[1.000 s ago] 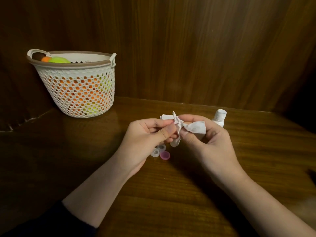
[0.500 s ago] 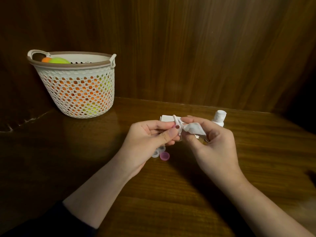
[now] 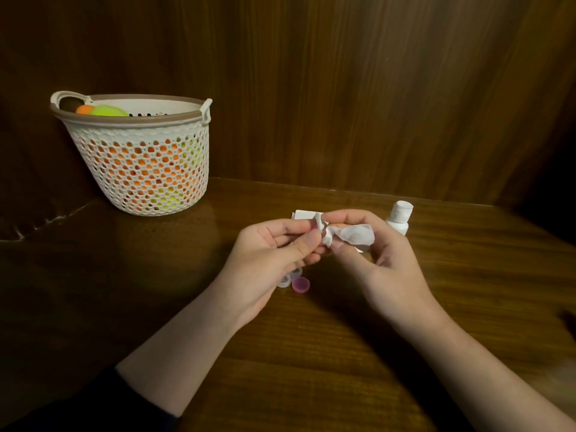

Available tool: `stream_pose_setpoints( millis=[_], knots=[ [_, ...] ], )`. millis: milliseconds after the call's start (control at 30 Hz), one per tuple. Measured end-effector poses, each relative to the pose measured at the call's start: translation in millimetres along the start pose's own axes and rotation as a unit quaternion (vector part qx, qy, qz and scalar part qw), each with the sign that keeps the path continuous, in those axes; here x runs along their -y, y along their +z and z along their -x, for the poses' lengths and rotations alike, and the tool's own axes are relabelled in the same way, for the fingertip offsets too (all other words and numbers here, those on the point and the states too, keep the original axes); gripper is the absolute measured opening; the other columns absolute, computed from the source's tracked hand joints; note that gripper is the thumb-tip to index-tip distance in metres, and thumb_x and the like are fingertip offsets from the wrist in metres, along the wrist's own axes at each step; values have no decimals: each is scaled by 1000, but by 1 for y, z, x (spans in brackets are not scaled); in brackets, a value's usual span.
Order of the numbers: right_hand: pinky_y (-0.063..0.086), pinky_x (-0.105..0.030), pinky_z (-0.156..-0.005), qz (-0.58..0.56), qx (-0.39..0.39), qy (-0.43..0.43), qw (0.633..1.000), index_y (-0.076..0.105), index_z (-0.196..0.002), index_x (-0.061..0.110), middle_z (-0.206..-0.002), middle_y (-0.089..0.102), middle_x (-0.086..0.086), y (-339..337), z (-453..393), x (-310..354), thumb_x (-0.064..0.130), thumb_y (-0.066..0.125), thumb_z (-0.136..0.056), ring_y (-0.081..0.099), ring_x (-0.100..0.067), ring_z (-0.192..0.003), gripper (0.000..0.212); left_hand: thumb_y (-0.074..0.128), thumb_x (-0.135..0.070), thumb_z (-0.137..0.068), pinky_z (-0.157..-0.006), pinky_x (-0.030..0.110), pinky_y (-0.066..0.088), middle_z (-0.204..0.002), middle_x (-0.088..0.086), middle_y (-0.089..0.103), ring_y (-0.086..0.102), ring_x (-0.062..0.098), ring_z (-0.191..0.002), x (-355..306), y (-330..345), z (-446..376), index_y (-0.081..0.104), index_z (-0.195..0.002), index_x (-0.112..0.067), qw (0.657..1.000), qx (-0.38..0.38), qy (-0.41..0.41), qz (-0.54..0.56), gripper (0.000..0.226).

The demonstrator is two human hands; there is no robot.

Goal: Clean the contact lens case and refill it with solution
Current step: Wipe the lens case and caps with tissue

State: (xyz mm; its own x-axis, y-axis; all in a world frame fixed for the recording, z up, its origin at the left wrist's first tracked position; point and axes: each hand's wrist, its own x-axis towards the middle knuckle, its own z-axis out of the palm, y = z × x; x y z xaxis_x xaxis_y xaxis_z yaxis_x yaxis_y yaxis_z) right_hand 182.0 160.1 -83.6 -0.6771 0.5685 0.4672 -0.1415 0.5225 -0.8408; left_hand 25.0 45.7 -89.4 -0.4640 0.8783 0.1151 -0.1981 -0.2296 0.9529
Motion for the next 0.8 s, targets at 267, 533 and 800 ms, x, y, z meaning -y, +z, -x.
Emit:
stream_pose_setpoints(
  millis=[267, 533, 800],
  knots=[
    [56, -36, -99, 116, -19, -18, 993, 70, -116, 42, -118, 73, 21, -3, 0, 1, 16, 74, -99, 65, -7, -119, 32, 82, -21, -79, -84, 26, 63, -113, 11, 82, 80, 25, -106, 0, 0, 0, 81, -114, -19, 1000, 11, -5, 0, 35],
    [61, -27, -77, -22, -135, 9, 991, 76, -107, 22, -99, 77, 4, -13, -6, 1, 2, 67, -99, 74, -14, -96, 23, 86, -26, -80, -92, 28, 62, -121, 7, 80, 77, 24, -116, 3, 1, 0, 75, -128, -19, 998, 51, -3, -29, 50],
    [58, -50, -77, 101, -209, 193, 953, 71, -86, 20, -91, 75, -1, -59, -20, -2, 25, 55, -91, 71, -27, -94, 17, 86, -22, -87, -85, 43, 66, -111, -7, 82, 78, 13, -106, 6, 10, 4, 77, -117, -26, 978, 32, 11, -207, 32]
  ],
)
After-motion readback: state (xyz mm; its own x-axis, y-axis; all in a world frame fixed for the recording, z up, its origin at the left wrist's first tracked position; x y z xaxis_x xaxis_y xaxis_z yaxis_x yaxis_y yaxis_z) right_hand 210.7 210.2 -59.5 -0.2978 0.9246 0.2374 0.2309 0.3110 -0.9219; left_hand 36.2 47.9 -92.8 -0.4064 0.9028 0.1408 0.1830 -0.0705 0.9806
